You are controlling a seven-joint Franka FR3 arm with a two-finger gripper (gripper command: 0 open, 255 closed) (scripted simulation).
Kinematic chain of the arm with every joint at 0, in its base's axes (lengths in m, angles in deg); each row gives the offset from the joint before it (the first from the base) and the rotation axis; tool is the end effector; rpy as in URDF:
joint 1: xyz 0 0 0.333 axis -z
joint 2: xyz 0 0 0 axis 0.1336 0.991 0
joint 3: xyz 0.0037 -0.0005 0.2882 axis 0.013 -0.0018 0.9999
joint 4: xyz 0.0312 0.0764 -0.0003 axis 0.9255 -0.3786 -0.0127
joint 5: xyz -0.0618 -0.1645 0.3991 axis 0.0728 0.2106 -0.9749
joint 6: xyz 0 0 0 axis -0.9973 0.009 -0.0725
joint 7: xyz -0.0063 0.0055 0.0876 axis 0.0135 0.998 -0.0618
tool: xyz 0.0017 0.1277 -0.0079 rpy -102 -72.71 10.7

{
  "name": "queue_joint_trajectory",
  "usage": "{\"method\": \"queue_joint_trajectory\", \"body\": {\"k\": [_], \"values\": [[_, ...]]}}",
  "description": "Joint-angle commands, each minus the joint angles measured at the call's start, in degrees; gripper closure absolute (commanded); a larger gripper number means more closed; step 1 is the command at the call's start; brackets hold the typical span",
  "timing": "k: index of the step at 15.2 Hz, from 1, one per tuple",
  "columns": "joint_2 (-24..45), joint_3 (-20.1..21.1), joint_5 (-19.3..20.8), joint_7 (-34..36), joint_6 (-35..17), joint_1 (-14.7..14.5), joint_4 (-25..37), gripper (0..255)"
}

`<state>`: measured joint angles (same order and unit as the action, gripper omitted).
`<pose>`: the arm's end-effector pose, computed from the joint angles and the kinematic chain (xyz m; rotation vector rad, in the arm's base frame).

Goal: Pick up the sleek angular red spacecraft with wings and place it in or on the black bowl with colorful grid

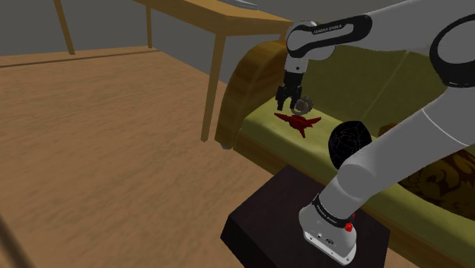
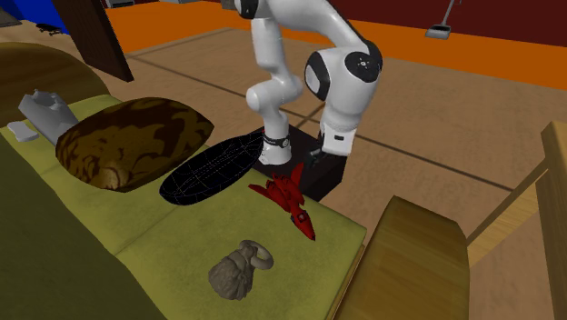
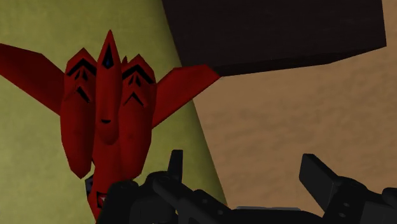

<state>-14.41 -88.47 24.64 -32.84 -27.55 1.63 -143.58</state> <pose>0.4458 -0.1865 0.3630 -3.0169 0.2383 0.3852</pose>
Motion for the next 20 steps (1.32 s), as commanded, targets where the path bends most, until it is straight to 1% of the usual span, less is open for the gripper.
{"method": "queue_joint_trajectory", "body": {"k": [1,6,11,18,20], "values": [[4.06,-1.49,0.13,-1.66,-1.25,0.89,2.15,0],[14.38,-4.43,-0.79,-5.39,-3.39,3.09,8.63,0],[24.79,-6.42,-2.65,-8.94,-4.24,5.84,16.38,0],[25.57,-6.35,-2.90,-9.14,-9.59,5.96,11.77,0],[25.66,-6.34,-2.93,-9.16,-10.03,5.97,11.41,0]]}}
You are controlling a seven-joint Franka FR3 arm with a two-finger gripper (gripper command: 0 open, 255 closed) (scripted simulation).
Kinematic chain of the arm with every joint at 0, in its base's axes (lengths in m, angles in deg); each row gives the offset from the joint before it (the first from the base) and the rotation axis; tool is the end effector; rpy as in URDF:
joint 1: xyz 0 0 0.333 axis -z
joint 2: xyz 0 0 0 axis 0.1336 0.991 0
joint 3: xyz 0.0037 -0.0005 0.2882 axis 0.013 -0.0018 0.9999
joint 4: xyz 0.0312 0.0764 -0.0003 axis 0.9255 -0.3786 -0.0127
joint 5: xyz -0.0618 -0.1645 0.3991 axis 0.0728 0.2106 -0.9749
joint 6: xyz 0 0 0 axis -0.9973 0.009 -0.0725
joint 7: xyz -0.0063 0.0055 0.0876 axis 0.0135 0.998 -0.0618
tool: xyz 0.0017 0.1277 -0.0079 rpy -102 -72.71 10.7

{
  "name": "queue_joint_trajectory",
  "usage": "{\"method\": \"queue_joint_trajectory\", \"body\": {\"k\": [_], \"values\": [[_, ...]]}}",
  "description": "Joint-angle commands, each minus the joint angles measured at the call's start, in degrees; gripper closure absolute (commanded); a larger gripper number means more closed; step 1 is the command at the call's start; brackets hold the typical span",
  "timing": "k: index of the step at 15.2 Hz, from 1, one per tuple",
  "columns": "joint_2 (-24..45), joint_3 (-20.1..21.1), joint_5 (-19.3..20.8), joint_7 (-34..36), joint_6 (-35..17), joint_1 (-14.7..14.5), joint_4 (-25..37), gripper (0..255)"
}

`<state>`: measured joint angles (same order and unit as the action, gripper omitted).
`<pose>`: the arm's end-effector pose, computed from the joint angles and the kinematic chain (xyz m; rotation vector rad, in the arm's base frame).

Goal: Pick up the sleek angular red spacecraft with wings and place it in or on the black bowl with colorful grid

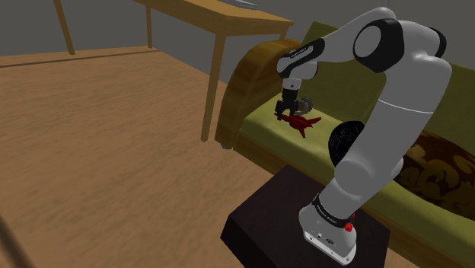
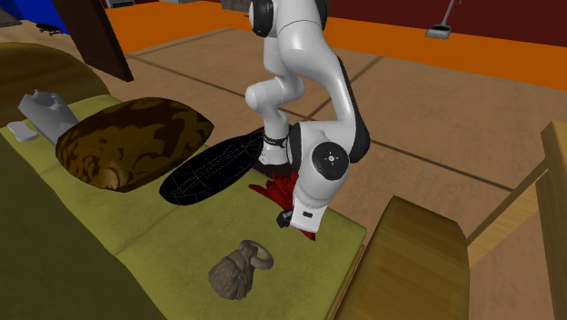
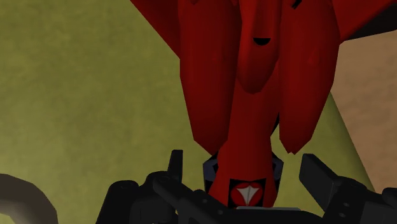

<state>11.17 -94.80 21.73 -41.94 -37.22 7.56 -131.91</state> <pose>0.4599 -0.3197 0.2373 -2.9833 0.3742 0.4799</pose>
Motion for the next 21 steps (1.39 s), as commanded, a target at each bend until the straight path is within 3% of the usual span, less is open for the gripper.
{"method": "queue_joint_trajectory", "body": {"k": [1,7,8,17,21], "values": [[0.08,-0.01,-0.02,-0.06,-0.36,0.03,-0.25,0],[0.08,-0.01,-0.02,-0.06,-0.35,0.03,-0.24,0],[0.08,-0.01,-0.02,-0.06,-0.35,0.03,-0.24,255],[0.08,-0.01,-0.02,-0.06,-0.36,0.03,-0.25,255],[-1.68,-0.15,0.57,0.26,2.43,-0.13,0.86,255]]}}
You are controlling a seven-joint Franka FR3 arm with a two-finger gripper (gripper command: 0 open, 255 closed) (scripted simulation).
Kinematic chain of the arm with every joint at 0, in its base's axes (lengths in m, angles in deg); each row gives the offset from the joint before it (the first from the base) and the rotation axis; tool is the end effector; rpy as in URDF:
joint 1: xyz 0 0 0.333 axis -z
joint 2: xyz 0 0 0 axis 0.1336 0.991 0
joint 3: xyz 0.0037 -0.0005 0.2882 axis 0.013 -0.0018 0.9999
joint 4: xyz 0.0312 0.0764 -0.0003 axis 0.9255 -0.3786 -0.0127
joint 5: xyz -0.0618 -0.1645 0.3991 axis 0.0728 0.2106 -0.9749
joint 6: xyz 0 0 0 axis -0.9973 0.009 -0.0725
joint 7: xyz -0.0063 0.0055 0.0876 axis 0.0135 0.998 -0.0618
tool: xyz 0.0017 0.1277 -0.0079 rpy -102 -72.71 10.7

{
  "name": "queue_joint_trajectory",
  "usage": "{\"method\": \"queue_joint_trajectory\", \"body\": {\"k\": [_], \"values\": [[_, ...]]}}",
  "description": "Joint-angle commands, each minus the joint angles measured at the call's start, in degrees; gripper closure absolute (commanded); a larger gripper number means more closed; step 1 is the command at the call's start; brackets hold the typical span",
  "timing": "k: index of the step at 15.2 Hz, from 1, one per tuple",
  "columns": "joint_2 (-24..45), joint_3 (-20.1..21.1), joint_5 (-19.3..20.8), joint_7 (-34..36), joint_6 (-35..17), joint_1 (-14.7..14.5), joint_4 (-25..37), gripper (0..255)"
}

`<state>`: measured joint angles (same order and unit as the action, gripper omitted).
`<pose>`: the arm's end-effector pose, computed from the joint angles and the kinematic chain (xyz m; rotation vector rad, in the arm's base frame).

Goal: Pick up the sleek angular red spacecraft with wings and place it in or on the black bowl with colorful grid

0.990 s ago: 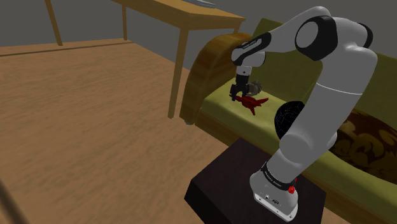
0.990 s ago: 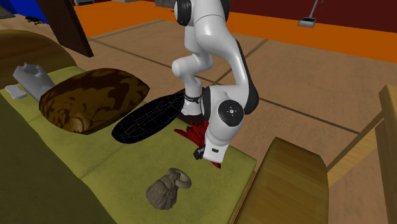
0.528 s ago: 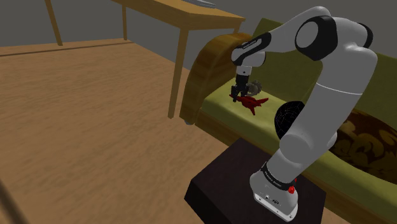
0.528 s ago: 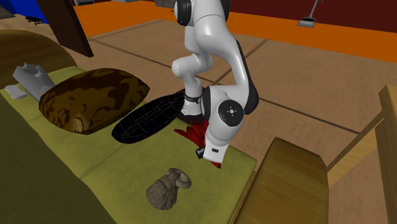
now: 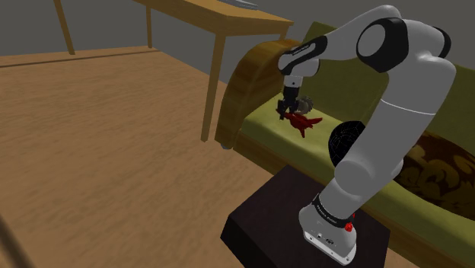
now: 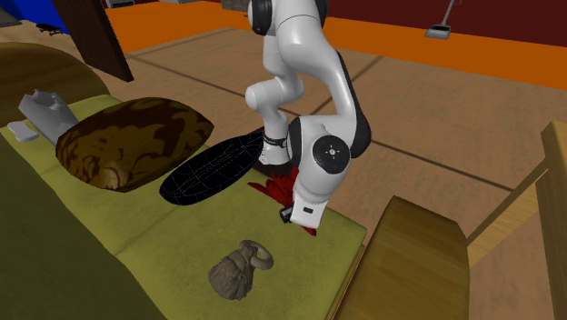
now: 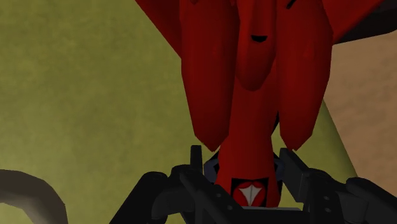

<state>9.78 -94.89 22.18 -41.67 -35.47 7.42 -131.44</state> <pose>0.4606 -0.3194 0.2524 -2.9837 0.3741 0.4789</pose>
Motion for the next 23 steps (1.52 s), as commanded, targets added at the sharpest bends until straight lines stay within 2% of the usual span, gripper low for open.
{"method": "queue_joint_trajectory", "body": {"k": [1,23], "values": [[-0.71,-0.08,0.25,0.06,1.38,-0.02,0.71,255],[-6.99,-0.21,2.17,0.88,17.30,-0.51,10.68,255]]}}
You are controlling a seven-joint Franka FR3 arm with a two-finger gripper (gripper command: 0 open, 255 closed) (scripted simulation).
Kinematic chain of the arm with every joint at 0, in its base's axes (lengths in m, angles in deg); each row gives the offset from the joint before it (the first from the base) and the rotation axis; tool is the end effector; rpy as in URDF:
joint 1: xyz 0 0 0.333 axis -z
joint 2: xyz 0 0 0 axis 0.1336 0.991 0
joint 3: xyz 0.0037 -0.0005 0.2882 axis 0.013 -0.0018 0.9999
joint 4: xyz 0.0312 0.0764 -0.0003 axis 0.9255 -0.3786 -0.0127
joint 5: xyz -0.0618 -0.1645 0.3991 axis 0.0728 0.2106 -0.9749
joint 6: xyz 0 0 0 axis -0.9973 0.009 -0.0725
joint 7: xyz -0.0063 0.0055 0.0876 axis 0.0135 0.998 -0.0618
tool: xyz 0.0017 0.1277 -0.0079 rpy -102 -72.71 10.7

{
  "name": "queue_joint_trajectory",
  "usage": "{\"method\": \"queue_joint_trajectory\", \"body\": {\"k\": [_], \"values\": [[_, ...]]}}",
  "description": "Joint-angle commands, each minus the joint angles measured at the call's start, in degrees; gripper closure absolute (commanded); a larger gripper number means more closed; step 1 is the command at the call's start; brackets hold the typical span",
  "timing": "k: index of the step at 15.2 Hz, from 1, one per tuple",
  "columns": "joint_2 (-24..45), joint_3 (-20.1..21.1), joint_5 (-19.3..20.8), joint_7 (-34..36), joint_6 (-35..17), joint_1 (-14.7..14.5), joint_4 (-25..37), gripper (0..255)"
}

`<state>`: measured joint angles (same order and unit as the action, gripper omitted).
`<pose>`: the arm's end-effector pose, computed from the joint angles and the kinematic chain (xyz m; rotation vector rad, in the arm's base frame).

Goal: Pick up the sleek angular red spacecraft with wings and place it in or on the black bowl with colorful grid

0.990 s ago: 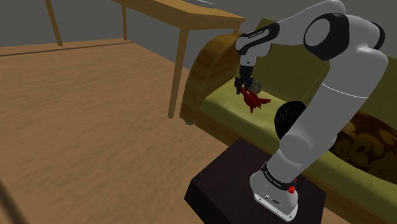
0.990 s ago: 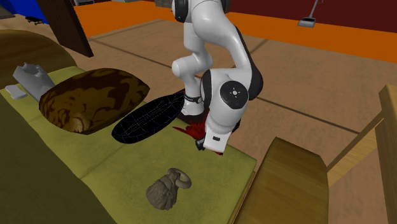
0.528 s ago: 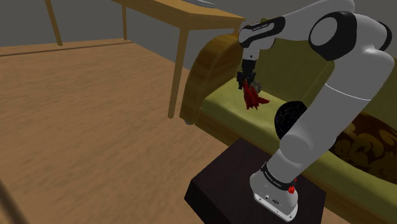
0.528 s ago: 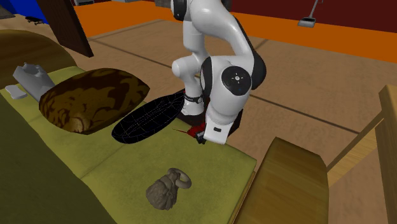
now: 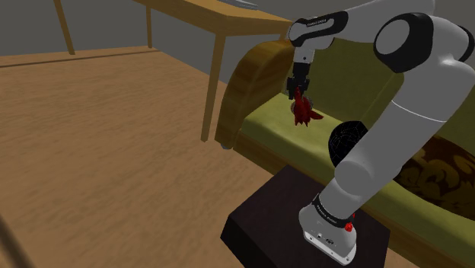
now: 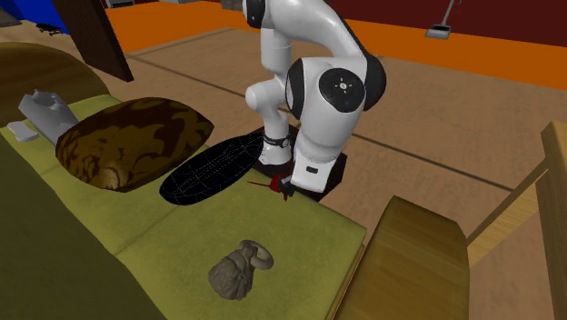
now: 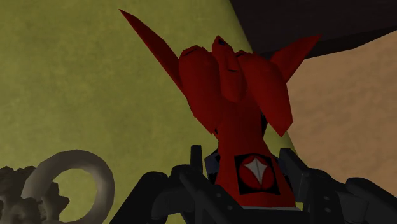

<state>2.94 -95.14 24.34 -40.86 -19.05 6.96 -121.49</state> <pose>0.4692 -0.3243 0.3831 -2.9838 0.3741 0.4788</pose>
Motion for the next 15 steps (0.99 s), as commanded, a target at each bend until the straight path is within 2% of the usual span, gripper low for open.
{"method": "queue_joint_trajectory", "body": {"k": [1,7,15], "values": [[-0.30,0.04,0.05,0.08,1.63,-0.06,1.33,255],[-0.90,0.06,0.23,0.03,5.94,-0.11,5.07,255],[-13.42,-3.24,6.76,-4.63,3.79,3.36,-8.38,255]]}}
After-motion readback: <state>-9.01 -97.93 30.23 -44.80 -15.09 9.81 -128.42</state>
